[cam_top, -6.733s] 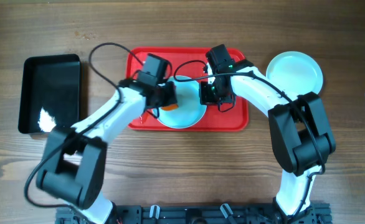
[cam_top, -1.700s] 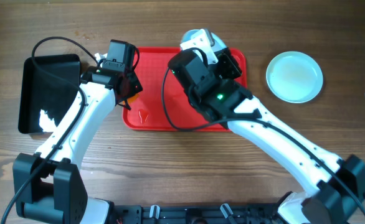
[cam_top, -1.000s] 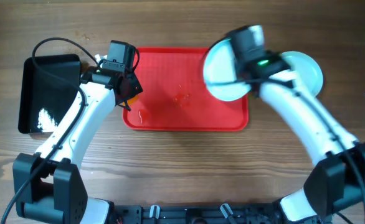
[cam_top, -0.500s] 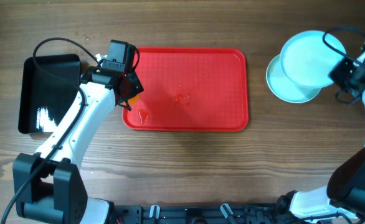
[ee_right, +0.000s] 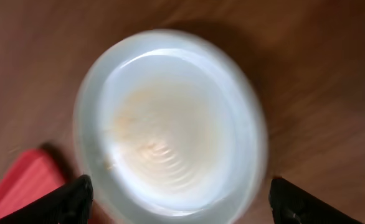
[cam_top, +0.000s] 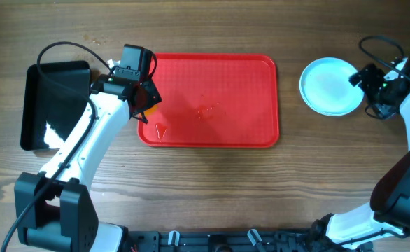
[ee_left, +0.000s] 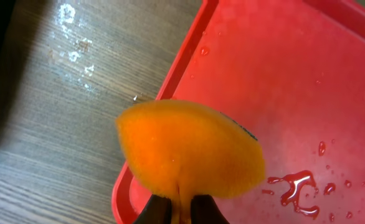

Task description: Clean dirty plates on tray and stack at the side

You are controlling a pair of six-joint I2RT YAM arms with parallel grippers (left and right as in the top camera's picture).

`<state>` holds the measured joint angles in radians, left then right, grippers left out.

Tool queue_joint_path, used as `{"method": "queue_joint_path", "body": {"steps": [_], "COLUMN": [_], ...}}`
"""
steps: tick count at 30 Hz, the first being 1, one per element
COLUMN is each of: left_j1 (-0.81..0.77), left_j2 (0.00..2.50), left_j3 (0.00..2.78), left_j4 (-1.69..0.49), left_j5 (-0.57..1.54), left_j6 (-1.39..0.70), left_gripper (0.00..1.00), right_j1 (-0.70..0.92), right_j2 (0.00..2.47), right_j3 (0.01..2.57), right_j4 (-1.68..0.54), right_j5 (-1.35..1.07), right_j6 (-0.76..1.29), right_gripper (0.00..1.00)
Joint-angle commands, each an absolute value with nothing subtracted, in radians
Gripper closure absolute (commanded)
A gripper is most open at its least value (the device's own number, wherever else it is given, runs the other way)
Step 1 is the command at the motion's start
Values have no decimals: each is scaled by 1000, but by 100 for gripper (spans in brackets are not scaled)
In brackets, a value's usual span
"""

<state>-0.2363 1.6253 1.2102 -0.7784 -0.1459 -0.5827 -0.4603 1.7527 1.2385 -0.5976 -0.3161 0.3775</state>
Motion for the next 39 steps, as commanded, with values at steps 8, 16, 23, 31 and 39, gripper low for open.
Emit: {"method": "queue_joint_path", "body": {"steps": [8, 16, 23, 31, 39], "left_j1": [-136, 115, 300, 436, 483], "left_j2": [1633, 1637, 1708, 1775, 1773], "left_j3": [1210, 1210, 1210, 1210, 1210], "left_j4": [-682, -675, -633, -607, -599], "left_j5": [-157, -158, -184, -184, -34], "left_j6": [-591, -578, -558, -558, -558], "left_gripper": [96, 96, 96, 70, 8], "right_j1": [-116, 247, 443, 504, 504], "right_j2": [1768, 1769, 1771, 1771, 1768], "right_j3": [1235, 1235, 1235, 1235, 1236], "right_j4": [-659, -562, -508, -479, -479], "right_j5": [-572, -381, -231, -199, -272], "right_j6": [284, 346, 506, 505, 492], "right_gripper": [8, 0, 0, 0, 0]}}
